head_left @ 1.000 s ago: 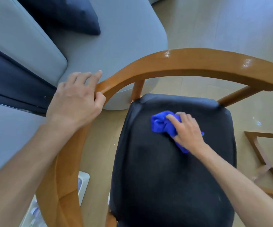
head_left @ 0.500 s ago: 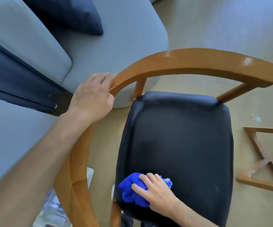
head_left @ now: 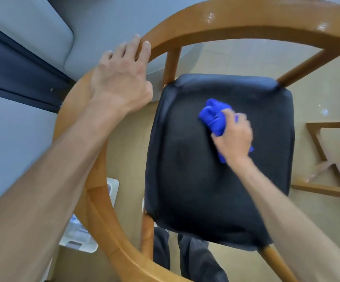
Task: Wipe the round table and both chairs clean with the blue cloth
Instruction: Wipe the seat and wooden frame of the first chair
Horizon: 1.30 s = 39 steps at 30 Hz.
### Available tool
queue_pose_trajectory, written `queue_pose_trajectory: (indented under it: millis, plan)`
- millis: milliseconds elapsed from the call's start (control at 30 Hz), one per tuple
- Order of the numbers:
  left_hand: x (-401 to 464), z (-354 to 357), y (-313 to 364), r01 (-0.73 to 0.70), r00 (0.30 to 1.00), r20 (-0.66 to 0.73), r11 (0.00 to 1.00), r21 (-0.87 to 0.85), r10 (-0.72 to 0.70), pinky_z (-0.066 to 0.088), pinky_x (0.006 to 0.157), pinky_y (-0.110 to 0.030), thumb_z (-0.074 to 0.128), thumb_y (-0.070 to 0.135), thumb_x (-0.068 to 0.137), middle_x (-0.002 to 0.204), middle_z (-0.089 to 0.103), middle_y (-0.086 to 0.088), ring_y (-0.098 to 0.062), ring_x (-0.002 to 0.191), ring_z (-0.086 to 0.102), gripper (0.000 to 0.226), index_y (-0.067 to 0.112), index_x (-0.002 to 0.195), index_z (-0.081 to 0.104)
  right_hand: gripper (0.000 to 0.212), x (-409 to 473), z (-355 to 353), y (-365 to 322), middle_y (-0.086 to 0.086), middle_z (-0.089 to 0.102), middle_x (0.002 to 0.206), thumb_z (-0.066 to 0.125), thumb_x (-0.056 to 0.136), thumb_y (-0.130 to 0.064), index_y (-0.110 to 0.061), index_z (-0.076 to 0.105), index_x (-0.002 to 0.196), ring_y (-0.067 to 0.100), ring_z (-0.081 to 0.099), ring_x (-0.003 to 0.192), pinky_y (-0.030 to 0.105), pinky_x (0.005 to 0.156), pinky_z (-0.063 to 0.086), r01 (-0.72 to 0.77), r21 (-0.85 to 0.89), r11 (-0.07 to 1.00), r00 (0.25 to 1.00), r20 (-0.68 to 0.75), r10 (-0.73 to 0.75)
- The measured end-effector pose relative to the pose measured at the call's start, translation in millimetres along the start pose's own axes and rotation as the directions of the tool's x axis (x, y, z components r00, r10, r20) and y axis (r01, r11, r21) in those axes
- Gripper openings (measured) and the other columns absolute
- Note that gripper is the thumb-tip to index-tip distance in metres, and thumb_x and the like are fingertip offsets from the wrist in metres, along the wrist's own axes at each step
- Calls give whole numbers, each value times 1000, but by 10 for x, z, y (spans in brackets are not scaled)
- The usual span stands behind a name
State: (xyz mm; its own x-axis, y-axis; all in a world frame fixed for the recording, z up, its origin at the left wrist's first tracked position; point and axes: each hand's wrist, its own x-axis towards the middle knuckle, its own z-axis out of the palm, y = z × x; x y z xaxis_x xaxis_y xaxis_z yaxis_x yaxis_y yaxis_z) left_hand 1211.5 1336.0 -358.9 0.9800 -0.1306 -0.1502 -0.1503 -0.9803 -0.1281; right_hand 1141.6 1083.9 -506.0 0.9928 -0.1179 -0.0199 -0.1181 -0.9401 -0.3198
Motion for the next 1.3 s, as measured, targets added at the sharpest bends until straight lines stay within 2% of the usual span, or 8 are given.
queue_pose_trajectory:
  millis: [267, 367, 467, 600, 767, 933, 1067, 1300]
  plan:
    - [-5, -8, 11, -7, 1000, -16, 1000, 1, 7, 34, 104, -50, 50, 25, 86, 154, 26, -14, -37, 134, 34, 65, 12, 145, 24, 56, -1665, -12, 75, 7, 60, 106, 61, 58, -6, -25, 57, 110, 26, 53, 77, 33, 63, 43, 735, 200, 648, 532, 423, -734]
    - [4, 10, -22, -9, 999, -48, 1000, 2, 9, 37, 100, -52, 52, 24, 84, 152, 29, -15, -39, 131, 37, 66, 11, 143, 26, 54, -1138, -343, 856, 13, 62, 108, 63, 60, -4, -19, 61, 111, 32, 59, 79, 34, 65, 50, 692, 90, 716, 650, 353, -673]
    - [13, 48, -31, -22, 998, -66, 1000, 11, 23, 39, 96, -54, 54, 23, 81, 150, 32, -17, -41, 127, 40, 67, 11, 141, 27, 57, -486, -701, 1645, 18, 59, 112, 80, 63, -5, -10, 63, 117, 40, 61, 90, 41, 75, 52, 250, -14, 968, 949, 200, -242]
    - [43, 72, -25, -8, 995, -102, 1000, -12, 7, 39, 93, -57, 58, 22, 78, 148, 35, -18, -44, 125, 42, 67, 11, 137, 30, 52, -259, -743, 1943, 4, 55, 118, 73, 77, -23, -24, 49, 123, 26, 55, 104, 33, 82, 42, -398, 156, 904, 916, 110, 385]
    - [48, 57, -1, 8, 993, -120, 998, -61, -15, 40, 91, -58, 61, 20, 75, 145, 38, -19, -46, 121, 44, 65, 10, 133, 34, 58, -1392, -650, 1512, 5, 56, 111, 84, 62, -15, -19, 58, 114, 25, 60, 93, 25, 76, 45, -86, 112, 990, 964, 262, 54]
    - [24, -13, -7, 17, 997, -72, 998, -55, -21, 41, 90, -54, 59, 23, 76, 145, 38, -19, -45, 119, 45, 64, 9, 133, 35, 61, -1903, -789, 1277, 0, 61, 94, 83, 49, -30, -29, 55, 103, 17, 57, 69, 19, 59, 48, 548, 149, 823, 579, 642, -502]
    - [3, -76, 7, 31, 999, -23, 998, -51, -33, 39, 93, -51, 56, 26, 78, 149, 34, -15, -39, 124, 43, 67, 11, 138, 31, 62, -1722, -772, 1166, -9, 58, 88, 75, 44, -32, -39, 53, 102, 10, 51, 63, 17, 54, 45, 802, 187, 568, 245, 764, -597]
    - [17, 0, 7, 43, 998, -34, 999, -33, -45, 38, 95, -47, 56, 27, 80, 151, 33, -12, -34, 128, 41, 68, 13, 141, 31, 50, 153, -224, 182, 15, 59, 103, 76, 66, -15, -13, 64, 114, 37, 57, 76, 38, 64, 49, 524, 13, 852, 799, 340, -496]
